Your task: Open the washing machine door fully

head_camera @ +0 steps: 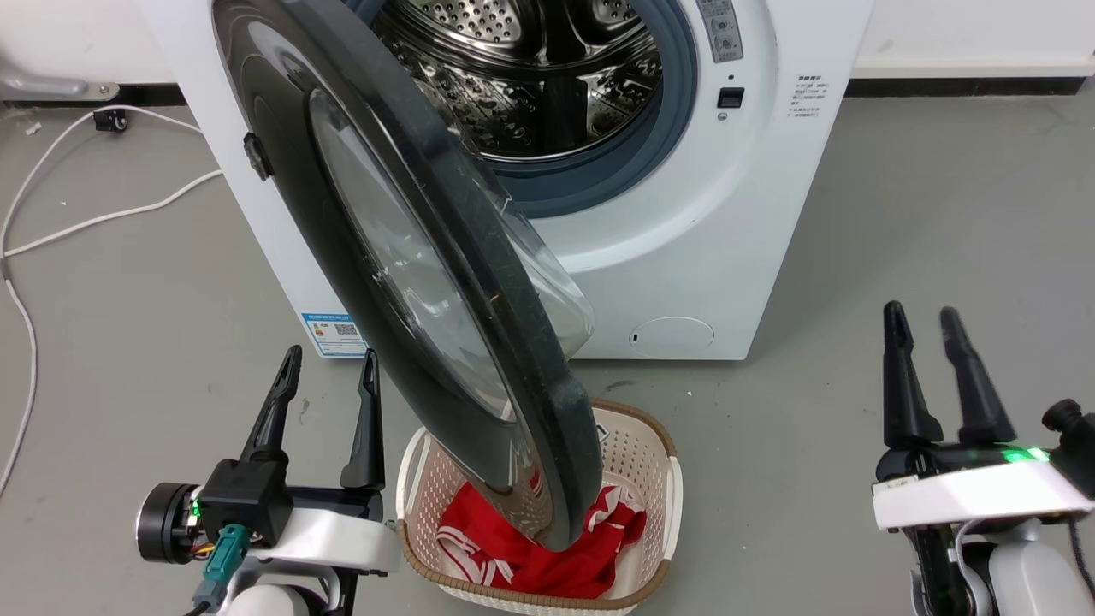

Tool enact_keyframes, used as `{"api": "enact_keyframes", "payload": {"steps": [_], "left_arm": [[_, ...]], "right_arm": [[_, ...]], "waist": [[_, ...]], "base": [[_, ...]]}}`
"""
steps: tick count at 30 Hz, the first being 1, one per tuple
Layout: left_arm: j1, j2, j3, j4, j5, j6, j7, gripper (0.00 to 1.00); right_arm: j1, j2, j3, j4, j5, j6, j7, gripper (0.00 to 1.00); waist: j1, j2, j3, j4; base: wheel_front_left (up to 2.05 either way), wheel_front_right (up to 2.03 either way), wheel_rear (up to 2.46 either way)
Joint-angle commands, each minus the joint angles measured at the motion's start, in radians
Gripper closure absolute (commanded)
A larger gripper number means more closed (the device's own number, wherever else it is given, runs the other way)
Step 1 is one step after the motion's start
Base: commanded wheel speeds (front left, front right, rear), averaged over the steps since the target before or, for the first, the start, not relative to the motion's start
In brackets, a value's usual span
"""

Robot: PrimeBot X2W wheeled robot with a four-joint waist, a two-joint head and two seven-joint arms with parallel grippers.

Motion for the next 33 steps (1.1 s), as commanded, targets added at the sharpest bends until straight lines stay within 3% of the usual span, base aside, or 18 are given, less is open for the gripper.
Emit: {"api": "enact_keyframes", "payload": {"steps": [1,6,9,29,31,33], "left_arm": [[0.014,-0.001,0.004,0.001,0.005,0.002,-0.002,0.00],[0.022,-0.001,0.004,0.000,0.008,0.003,-0.002,0.00],[0.024,-0.001,0.002,0.001,0.013,-0.001,-0.002,0.00],[0.010,-0.001,0.006,-0.001,0.012,-0.007,-0.002,0.00],[0.010,-0.001,0.005,-0.003,0.010,-0.008,-0.002,1.00],[0.008,-0.001,0.004,-0.003,0.007,-0.008,-0.002,1.00]], "right_arm": [[0.025,0.021,-0.033,-0.035,-0.139,0.000,-0.008,0.00],[0.080,0.043,-0.073,-0.118,-0.440,0.000,-0.011,0.00],[0.114,0.045,-0.069,-0.136,-0.512,0.000,0.000,0.00],[0.124,0.046,-0.059,-0.084,-0.468,0.000,-0.001,0.00],[0.122,0.046,-0.059,-0.082,-0.464,0.000,-0.003,0.00],[0.119,0.046,-0.059,-0.079,-0.462,0.000,-0.003,0.00]], "waist": [[0.0000,0.0000,-0.005,0.002],[0.0000,0.0000,-0.018,0.005],[0.0000,0.0000,-0.021,0.006],[0.0000,0.0000,-0.006,0.011],[0.0000,0.0000,-0.003,0.012],[0.0000,0.0000,-0.003,0.013]], "base": [[0.00,0.00,0.00],[0.00,0.00,0.00],[0.00,0.00,0.00],[0.00,0.00,0.00],[0.00,0.00,0.00],[0.00,0.00,0.00]]}}
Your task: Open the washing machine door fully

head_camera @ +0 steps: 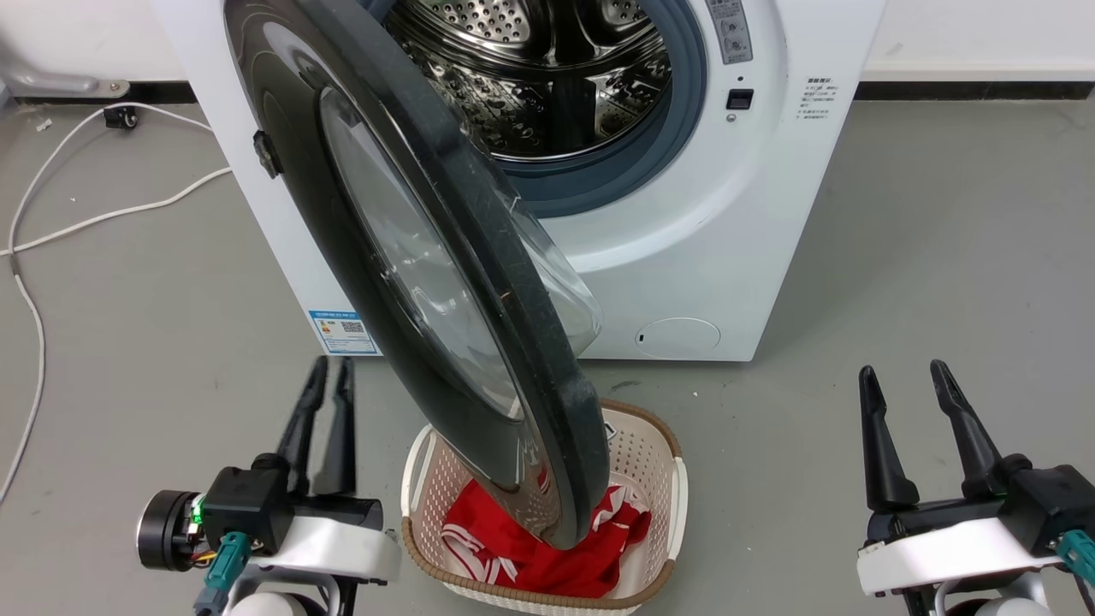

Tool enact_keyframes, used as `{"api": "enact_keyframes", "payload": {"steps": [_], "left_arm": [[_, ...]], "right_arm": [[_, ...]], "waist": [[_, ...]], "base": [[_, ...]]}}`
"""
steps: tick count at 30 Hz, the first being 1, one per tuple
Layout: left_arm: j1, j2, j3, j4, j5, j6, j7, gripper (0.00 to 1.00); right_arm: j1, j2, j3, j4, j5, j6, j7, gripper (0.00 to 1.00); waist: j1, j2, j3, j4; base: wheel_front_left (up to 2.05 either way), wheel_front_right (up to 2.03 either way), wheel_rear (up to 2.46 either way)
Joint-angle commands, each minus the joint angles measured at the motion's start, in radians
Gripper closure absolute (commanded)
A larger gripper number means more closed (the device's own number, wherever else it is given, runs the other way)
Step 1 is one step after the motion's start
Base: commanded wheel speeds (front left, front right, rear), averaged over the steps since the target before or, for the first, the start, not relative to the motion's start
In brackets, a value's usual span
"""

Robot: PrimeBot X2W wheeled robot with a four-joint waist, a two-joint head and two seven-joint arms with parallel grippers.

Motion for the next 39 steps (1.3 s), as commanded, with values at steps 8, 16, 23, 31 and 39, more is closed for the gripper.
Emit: {"api": "enact_keyframes", "payload": {"steps": [8,16,23,31,39], "left_arm": [[-0.024,-0.001,0.006,-0.031,-0.007,0.006,-0.002,1.00],[-0.064,-0.001,-0.007,-0.231,-0.001,0.015,-0.002,1.00],[-0.114,0.000,-0.070,-0.498,0.009,0.018,-0.002,1.00],[-0.081,0.000,-0.250,-0.614,-0.017,-0.023,-0.002,1.00],[-0.012,0.035,-0.491,-0.514,-0.093,-0.055,0.038,1.00]], "right_arm": [[-0.022,0.004,-0.006,0.017,0.009,0.000,-0.007,0.00],[-0.024,0.004,-0.008,0.022,0.010,0.000,-0.009,0.00],[-0.027,0.004,-0.006,0.029,0.019,0.000,-0.010,0.00],[-0.030,0.004,-0.017,0.039,0.023,0.000,-0.009,0.00],[-0.016,0.004,-0.019,0.047,0.025,0.000,-0.006,0.00]], "waist": [[-0.0001,0.0000,0.005,0.002],[-0.0001,0.0000,0.006,0.003],[-0.0001,0.0000,0.006,-0.001],[-0.0001,0.0000,0.005,-0.012],[-0.0001,0.0000,-0.001,-0.010]], "base": [[0.00,0.00,0.00],[0.00,0.00,0.00],[0.00,0.00,0.00],[0.00,0.00,0.00],[0.00,0.00,0.00]]}}
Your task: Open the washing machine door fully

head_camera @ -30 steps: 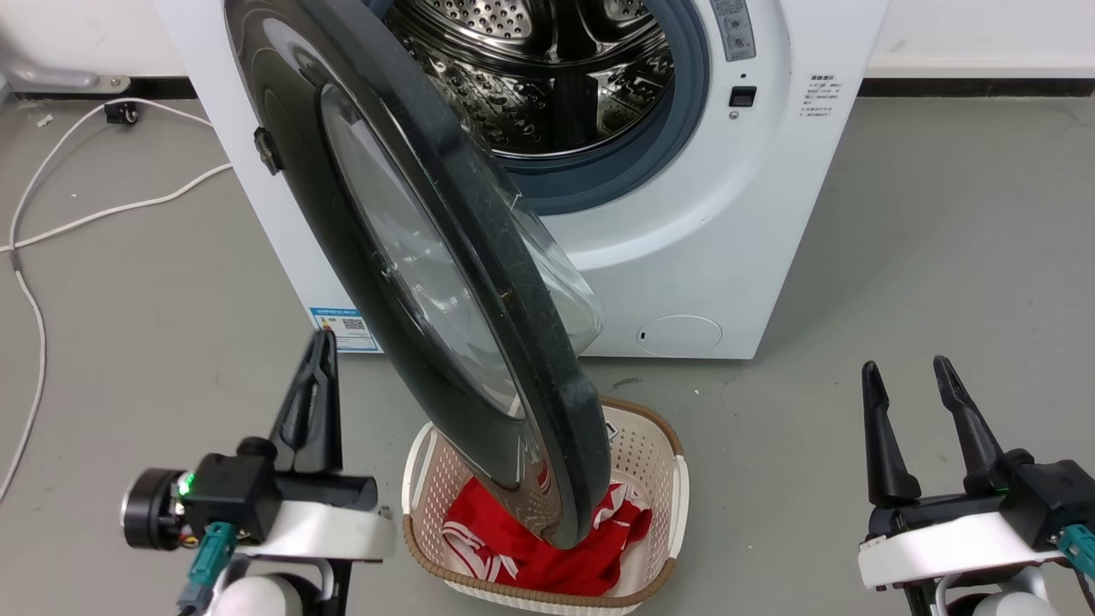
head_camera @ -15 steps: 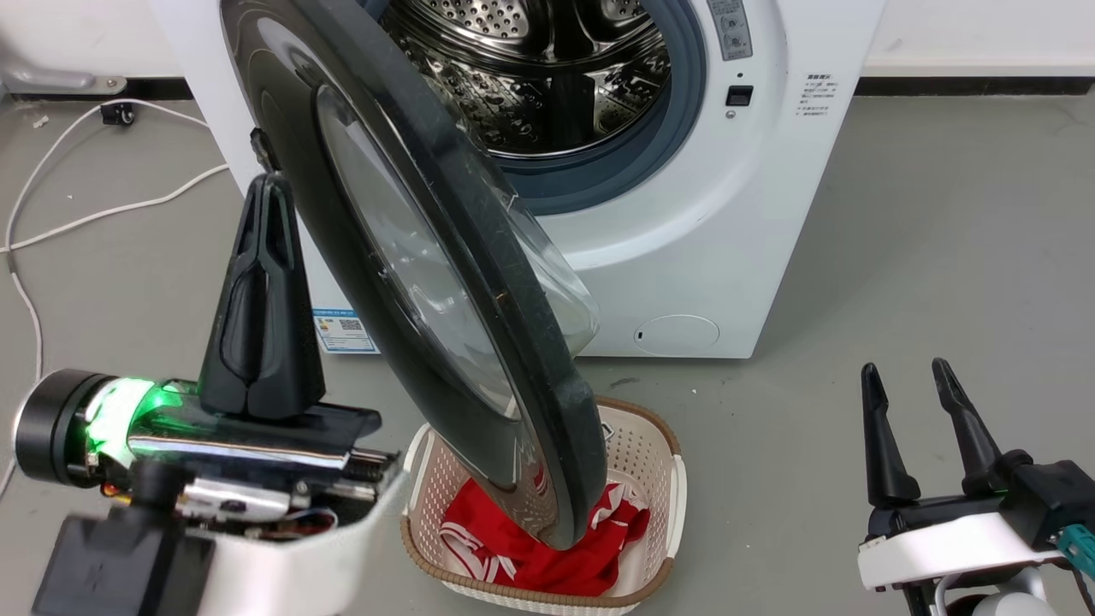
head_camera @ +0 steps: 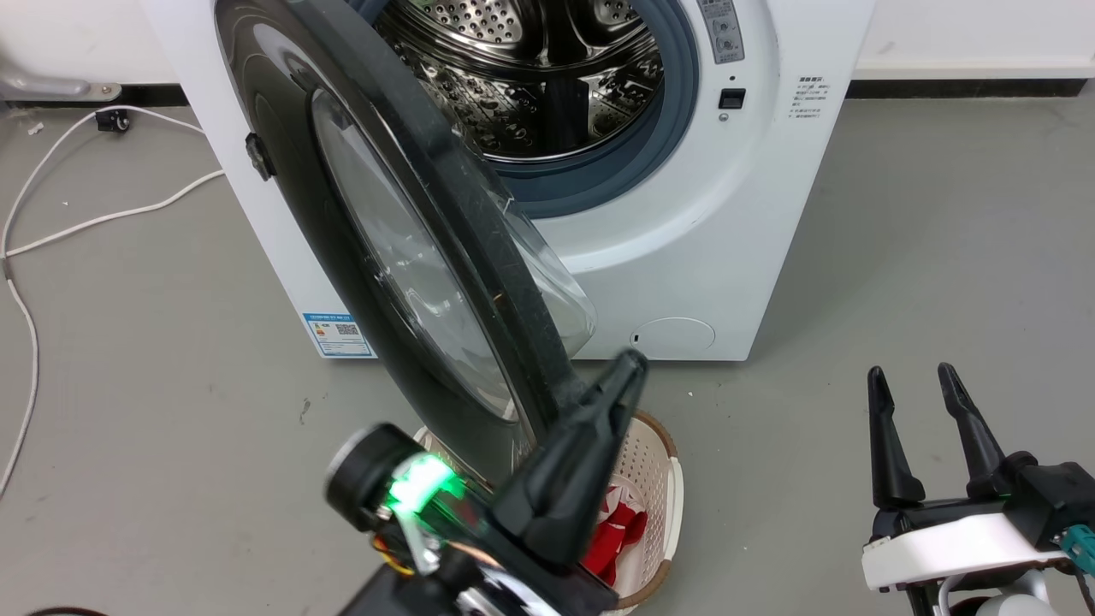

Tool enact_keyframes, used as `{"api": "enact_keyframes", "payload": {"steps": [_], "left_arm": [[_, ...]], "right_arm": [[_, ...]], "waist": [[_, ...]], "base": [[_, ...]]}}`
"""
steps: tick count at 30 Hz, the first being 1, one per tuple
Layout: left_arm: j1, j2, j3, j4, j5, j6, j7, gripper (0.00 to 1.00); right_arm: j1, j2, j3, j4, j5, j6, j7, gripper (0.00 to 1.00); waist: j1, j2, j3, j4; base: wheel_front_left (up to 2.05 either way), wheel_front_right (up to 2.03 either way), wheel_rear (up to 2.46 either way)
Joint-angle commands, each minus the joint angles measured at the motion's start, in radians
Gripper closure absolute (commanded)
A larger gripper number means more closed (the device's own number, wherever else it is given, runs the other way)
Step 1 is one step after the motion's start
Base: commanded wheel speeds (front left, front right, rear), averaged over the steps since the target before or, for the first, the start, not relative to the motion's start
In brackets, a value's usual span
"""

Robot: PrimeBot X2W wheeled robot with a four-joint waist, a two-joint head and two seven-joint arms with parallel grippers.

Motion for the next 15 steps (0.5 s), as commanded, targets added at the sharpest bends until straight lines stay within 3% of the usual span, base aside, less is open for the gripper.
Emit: {"api": "enact_keyframes", "payload": {"steps": [1,9,15], "left_arm": [[0.025,0.011,-0.029,0.029,-0.021,-0.003,0.024,1.00],[0.115,0.050,-0.091,0.165,-0.074,-0.001,0.153,1.00],[0.092,0.044,-0.090,0.282,-0.067,0.009,0.143,1.00]], "right_arm": [[0.002,0.003,0.003,0.003,0.004,0.000,-0.001,0.00],[0.005,0.003,0.007,0.010,0.016,0.000,0.003,0.00],[-0.007,0.003,0.011,0.010,0.007,0.000,0.008,0.00]], "waist": [[0.0000,0.0000,-0.002,0.000],[0.0000,0.0000,0.000,0.002],[0.0000,0.0000,0.011,-0.005]], "base": [[0.00,0.00,0.00],[0.00,0.00,0.00],[0.00,0.00,0.00]]}}
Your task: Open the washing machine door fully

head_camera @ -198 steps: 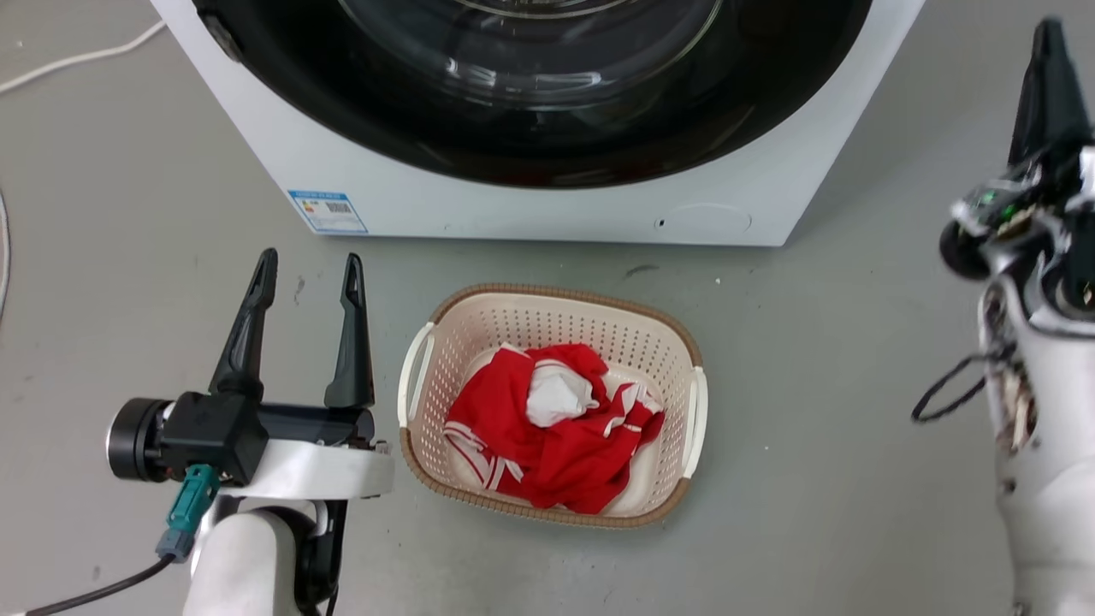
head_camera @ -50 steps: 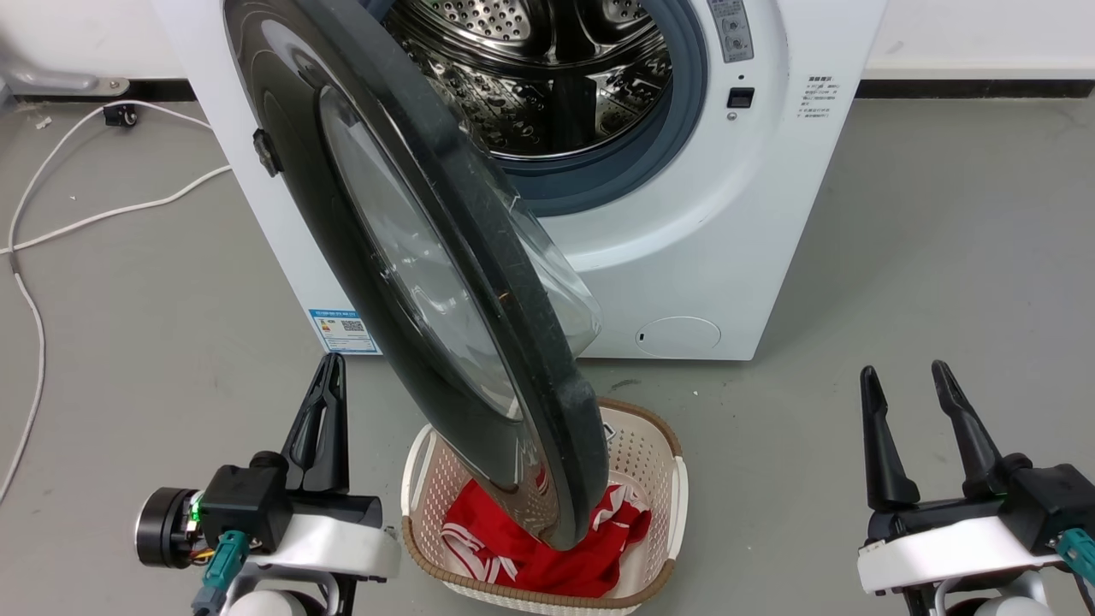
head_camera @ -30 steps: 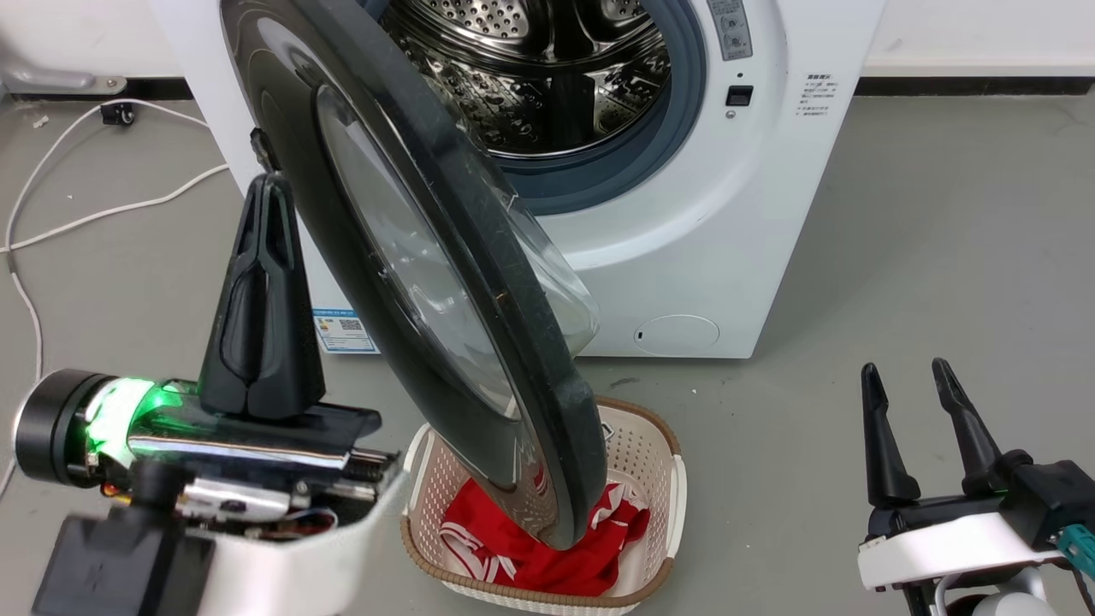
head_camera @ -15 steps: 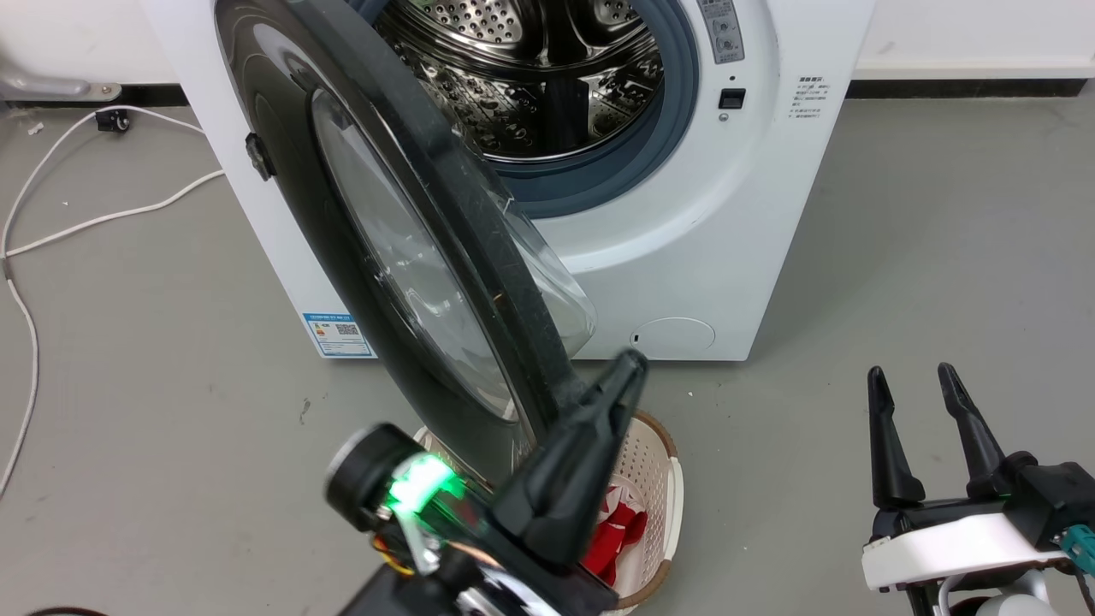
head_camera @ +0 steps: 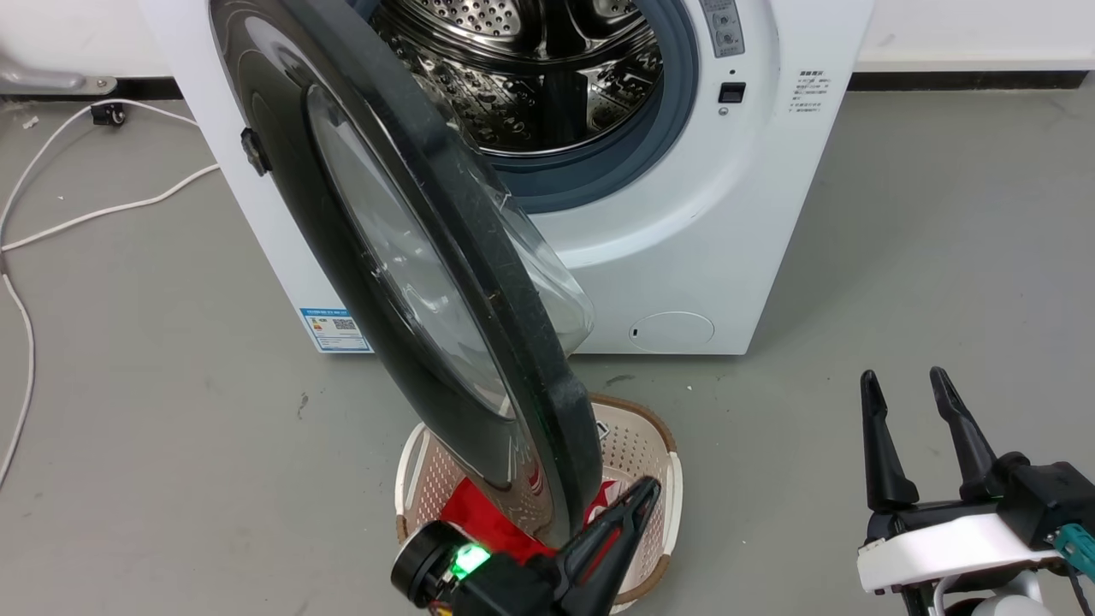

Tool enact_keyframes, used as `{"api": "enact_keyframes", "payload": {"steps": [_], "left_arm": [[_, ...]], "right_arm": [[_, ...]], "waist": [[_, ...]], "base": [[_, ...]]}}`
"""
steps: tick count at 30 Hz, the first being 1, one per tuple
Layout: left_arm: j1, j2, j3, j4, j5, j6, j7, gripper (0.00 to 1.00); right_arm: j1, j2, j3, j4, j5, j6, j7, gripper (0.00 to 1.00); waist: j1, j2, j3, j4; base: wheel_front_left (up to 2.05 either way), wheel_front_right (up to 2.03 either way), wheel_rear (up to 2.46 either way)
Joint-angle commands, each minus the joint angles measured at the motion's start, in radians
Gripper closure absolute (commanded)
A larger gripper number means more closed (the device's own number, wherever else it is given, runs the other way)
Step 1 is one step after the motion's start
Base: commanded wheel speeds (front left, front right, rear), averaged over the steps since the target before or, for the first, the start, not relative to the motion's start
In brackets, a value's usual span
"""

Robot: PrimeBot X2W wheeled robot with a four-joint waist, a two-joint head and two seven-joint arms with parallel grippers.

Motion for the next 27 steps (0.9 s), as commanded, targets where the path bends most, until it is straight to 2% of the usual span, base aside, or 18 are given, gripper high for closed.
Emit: {"api": "enact_keyframes", "payload": {"steps": [1,14,27], "left_arm": [[-0.032,-0.006,0.006,0.034,0.012,0.008,-0.020,1.00],[-0.156,-0.061,0.067,0.228,-0.014,0.076,-0.138,1.00],[-0.106,-0.048,0.110,0.250,-0.032,0.128,-0.172,1.00]], "right_arm": [[-0.010,0.003,0.002,0.000,-0.002,0.000,0.001,0.00],[-0.026,0.003,0.022,0.008,0.004,0.000,0.006,0.00],[-0.022,0.003,0.034,0.025,0.032,0.000,0.004,0.00]], "waist": [[0.0000,0.0000,0.005,-0.004],[0.0000,0.0000,0.026,-0.043],[0.0000,0.0000,0.019,-0.055]], "base": [[0.00,0.00,0.00],[0.00,0.00,0.00],[0.00,0.00,0.00]]}}
